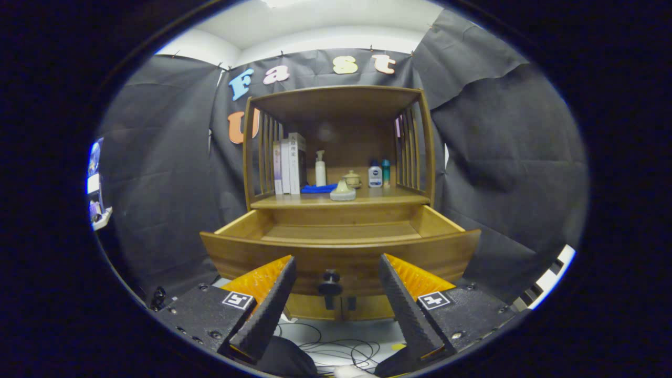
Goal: Pull open the drawer, take out the items inside it, and place them on the countertop above the cabinet.
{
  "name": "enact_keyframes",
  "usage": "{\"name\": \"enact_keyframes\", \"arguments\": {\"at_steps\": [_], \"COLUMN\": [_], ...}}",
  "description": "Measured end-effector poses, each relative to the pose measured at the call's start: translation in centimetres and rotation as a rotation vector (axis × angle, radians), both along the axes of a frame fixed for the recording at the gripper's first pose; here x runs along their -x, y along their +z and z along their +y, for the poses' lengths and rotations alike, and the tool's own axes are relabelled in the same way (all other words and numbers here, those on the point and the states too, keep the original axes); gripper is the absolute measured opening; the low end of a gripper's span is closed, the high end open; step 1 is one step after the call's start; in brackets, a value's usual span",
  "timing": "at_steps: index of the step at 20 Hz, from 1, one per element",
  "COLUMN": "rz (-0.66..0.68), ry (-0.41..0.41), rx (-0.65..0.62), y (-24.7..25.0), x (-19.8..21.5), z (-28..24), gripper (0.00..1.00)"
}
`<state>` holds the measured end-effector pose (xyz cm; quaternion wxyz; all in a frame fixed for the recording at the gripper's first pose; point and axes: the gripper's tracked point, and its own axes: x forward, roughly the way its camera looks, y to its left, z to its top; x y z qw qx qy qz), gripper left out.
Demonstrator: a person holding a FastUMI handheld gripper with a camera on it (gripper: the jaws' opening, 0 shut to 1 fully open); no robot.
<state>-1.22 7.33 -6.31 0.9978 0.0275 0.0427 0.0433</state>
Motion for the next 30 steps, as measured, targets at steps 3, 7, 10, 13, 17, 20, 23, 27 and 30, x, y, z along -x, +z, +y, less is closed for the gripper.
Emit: {"name": "enact_keyframes", "arguments": {"at_steps": [3, 7, 10, 13, 17, 20, 23, 27, 30], "rz": [0.034, 0.039, 0.043, 0.060, 0.075, 0.083, 0.081, 0.086, 0.083], "ry": [-0.008, -0.013, 0.013, 0.014, -0.006, -0.012, -0.046, -0.064, -0.045], "rx": [0.006, 0.011, 0.023, 0.023, 0.032, 0.025, 0.041, 0.053, 0.050], "y": [-1.6, -2.4, -3.4, -4.4, -5.4, -6.1, -6.4, -6.4, -6.2], "x": [-1.0, -2.9, -4.8, -6.8, -8.9, -9.8, -10.4, -10.7, -11.6], "z": [0.2, 0.9, 2.4, 3.1, 3.0, 3.2, 2.8, 2.9, 2.7], "gripper": [0.99, 0.99, 0.99, 0.99, 0.99, 0.99, 0.99, 0.99, 0.99]}}
